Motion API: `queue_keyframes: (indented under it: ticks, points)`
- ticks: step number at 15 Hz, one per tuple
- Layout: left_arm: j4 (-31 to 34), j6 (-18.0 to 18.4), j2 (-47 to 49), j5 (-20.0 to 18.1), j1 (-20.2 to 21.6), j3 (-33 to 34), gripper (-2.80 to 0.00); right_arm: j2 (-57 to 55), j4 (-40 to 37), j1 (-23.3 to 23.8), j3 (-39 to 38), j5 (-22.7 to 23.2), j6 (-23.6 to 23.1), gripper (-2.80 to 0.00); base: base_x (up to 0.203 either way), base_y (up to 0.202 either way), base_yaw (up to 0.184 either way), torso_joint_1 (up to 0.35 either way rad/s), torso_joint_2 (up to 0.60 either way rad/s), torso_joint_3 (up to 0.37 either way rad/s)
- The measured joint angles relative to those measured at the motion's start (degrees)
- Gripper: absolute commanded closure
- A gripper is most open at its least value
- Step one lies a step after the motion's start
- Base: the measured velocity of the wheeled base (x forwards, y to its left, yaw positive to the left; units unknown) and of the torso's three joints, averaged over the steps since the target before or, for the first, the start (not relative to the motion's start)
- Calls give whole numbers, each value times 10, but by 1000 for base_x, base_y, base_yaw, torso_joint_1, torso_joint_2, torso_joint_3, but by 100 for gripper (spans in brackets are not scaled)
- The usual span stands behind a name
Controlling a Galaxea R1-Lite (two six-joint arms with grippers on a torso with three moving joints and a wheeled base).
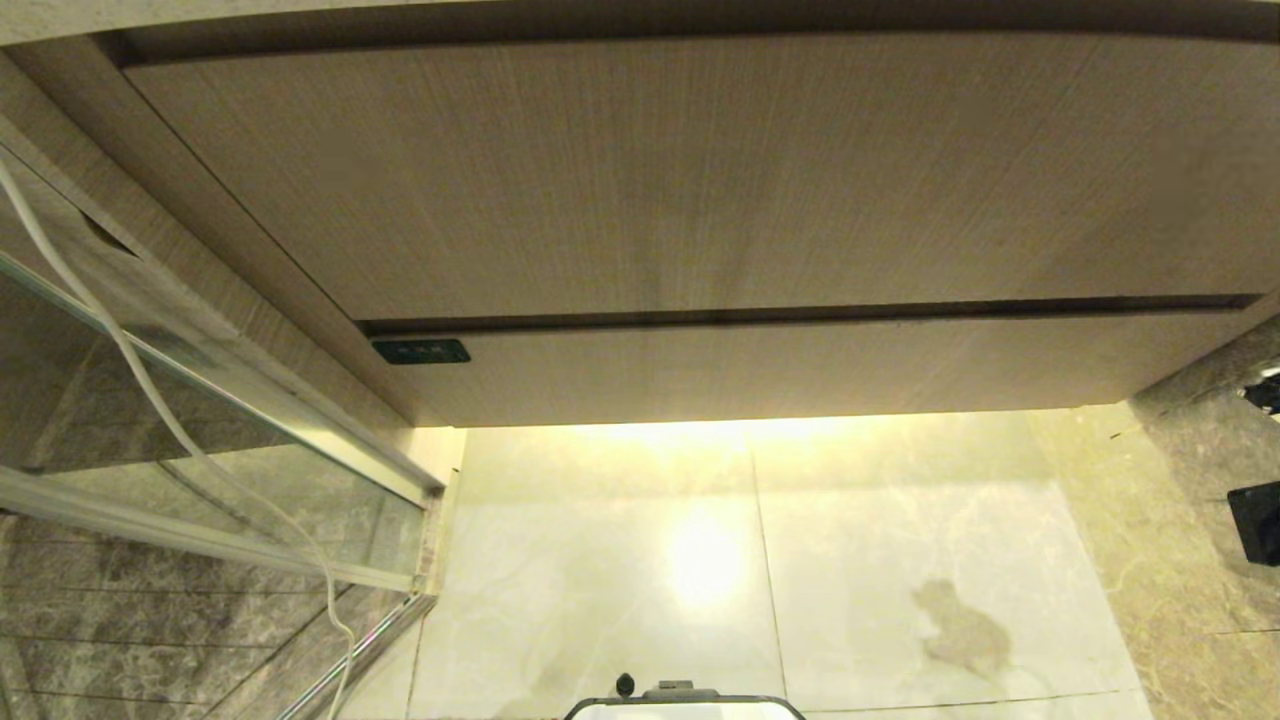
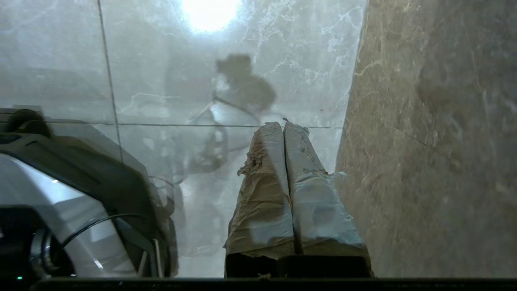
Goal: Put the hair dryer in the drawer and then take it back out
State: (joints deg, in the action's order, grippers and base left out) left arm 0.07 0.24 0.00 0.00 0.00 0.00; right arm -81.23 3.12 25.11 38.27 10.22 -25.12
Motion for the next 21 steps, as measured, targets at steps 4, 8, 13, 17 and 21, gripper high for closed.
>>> queue_keyframes:
  ticks: [4, 8, 13, 17, 21]
  points:
    - [0, 0, 0, 0, 0, 0, 0, 152, -10, -15, -99, 0, 54, 0, 0, 0, 0, 0, 0, 0]
    - [0, 0, 0, 0, 0, 0, 0, 346, -13, -60, -211, -7, 130, 0, 0, 0, 0, 0, 0, 0]
    - [0, 0, 0, 0, 0, 0, 0, 573, -36, -172, -323, -70, 204, 0, 0, 0, 0, 0, 0, 0]
    - [0, 0, 0, 0, 0, 0, 0, 671, -17, -255, -378, -102, 247, 0, 0, 0, 0, 0, 0, 0]
    - [0, 0, 0, 0, 0, 0, 0, 779, -27, -256, -381, -103, 257, 0, 0, 0, 0, 0, 0, 0]
